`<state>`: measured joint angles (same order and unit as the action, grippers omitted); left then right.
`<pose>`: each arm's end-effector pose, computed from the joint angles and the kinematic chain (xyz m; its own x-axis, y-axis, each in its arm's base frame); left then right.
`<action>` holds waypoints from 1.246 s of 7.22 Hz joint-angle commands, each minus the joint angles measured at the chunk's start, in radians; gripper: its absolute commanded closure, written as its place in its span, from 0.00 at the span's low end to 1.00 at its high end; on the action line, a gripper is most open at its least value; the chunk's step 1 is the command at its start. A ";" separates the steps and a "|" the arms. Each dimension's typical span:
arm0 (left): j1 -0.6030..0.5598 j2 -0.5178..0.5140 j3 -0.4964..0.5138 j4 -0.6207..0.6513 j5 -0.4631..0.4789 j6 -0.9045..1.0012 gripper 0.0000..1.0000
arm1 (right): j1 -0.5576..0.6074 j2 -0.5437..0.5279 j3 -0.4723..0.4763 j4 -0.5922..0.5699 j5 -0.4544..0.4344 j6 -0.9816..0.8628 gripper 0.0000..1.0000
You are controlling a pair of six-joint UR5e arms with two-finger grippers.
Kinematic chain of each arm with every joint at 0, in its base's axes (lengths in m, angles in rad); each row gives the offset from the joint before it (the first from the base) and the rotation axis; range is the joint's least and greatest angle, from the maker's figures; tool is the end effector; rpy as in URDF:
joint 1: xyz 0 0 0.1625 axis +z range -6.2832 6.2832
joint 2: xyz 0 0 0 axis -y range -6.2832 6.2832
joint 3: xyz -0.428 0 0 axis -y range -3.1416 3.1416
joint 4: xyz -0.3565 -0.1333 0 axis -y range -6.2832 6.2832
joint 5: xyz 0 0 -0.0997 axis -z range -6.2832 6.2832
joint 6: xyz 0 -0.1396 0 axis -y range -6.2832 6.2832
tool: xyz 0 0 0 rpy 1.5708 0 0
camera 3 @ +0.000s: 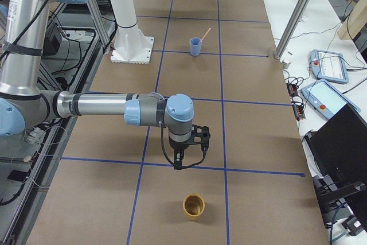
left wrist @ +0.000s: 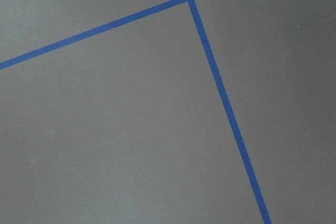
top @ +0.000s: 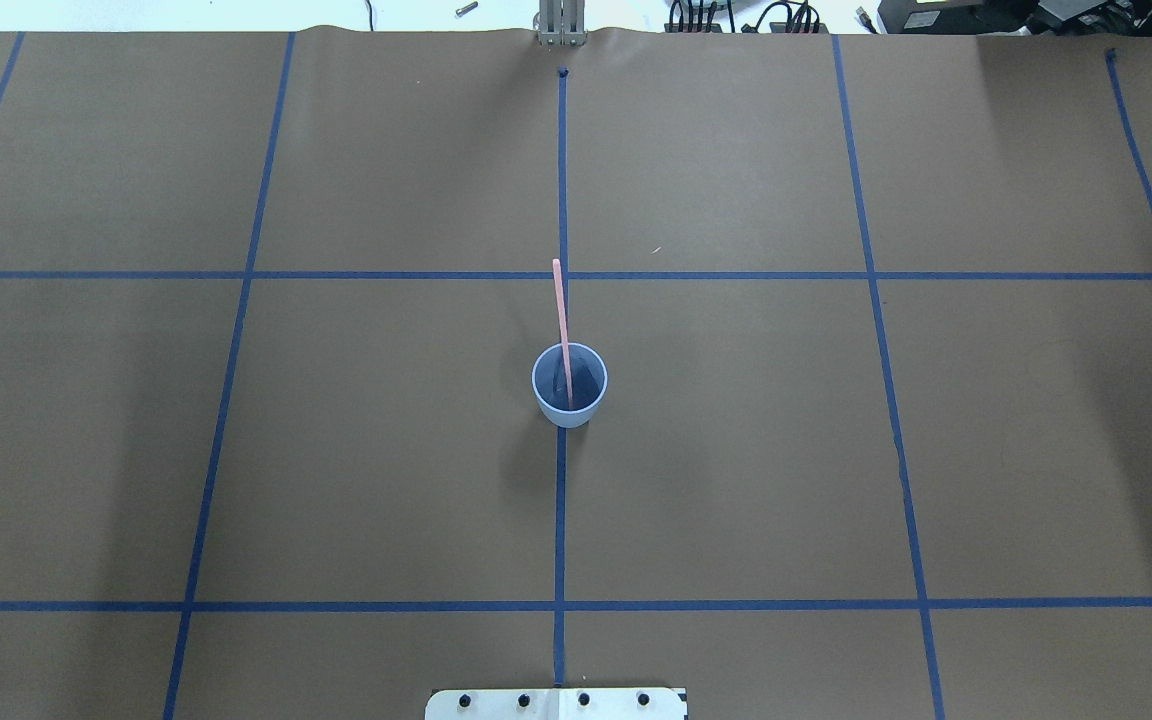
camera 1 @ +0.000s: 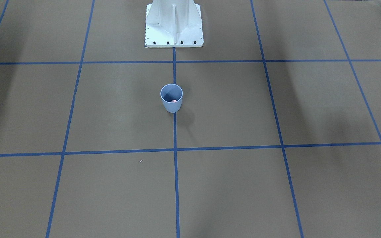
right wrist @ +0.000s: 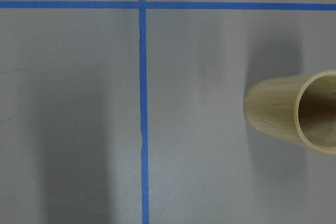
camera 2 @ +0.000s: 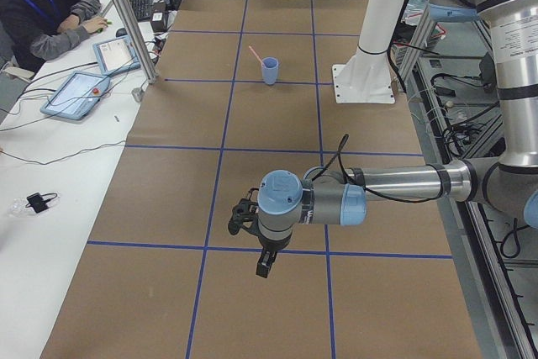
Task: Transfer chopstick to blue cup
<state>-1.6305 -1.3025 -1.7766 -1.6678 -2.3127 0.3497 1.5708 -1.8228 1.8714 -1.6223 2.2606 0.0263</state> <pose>-0.0595 -0.3426 0.6969 0.7131 0.3223 -0.6226 -0.1966 0.9443 0.2638 0.0445 -0.3487 0.6676 0.7711 0.0281 0.6361 -0.0203 0.9996 -0.0196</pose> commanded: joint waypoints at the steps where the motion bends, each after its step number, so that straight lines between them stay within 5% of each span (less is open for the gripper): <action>1: -0.002 0.000 -0.001 -0.001 -0.001 0.000 0.02 | 0.001 0.000 -0.009 -0.004 0.004 0.001 0.00; 9: -0.003 0.000 -0.001 0.000 0.003 -0.002 0.02 | -0.002 -0.009 -0.020 -0.002 0.045 0.000 0.00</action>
